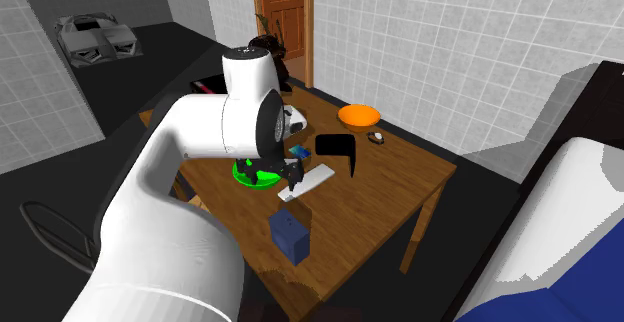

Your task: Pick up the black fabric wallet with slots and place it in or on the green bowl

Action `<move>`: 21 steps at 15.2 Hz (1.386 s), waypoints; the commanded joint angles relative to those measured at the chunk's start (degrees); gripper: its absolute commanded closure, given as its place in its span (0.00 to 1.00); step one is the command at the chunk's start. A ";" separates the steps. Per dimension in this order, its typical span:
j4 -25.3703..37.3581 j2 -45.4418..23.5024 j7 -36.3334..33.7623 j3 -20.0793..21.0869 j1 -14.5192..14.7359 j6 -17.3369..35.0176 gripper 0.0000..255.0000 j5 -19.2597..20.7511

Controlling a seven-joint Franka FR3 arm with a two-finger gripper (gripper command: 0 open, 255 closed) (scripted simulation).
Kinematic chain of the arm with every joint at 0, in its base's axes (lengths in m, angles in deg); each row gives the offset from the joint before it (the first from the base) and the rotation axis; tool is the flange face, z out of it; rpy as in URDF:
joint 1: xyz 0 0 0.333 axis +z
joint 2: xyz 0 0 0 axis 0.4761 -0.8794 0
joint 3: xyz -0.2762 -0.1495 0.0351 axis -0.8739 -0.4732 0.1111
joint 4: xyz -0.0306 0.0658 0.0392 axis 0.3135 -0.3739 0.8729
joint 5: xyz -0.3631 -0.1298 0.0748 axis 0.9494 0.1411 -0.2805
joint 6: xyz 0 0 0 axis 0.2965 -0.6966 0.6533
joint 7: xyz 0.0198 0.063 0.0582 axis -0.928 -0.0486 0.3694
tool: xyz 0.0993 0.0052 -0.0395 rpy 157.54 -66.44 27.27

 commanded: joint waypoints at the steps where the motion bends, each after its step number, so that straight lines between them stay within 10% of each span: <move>1: 0.00 0.00 0.00 0.00 0.00 0.00 0.00 0.00; 21: 23.51 -38.28 24.28 -16.98 -1.71 14.90 0.00 -1.11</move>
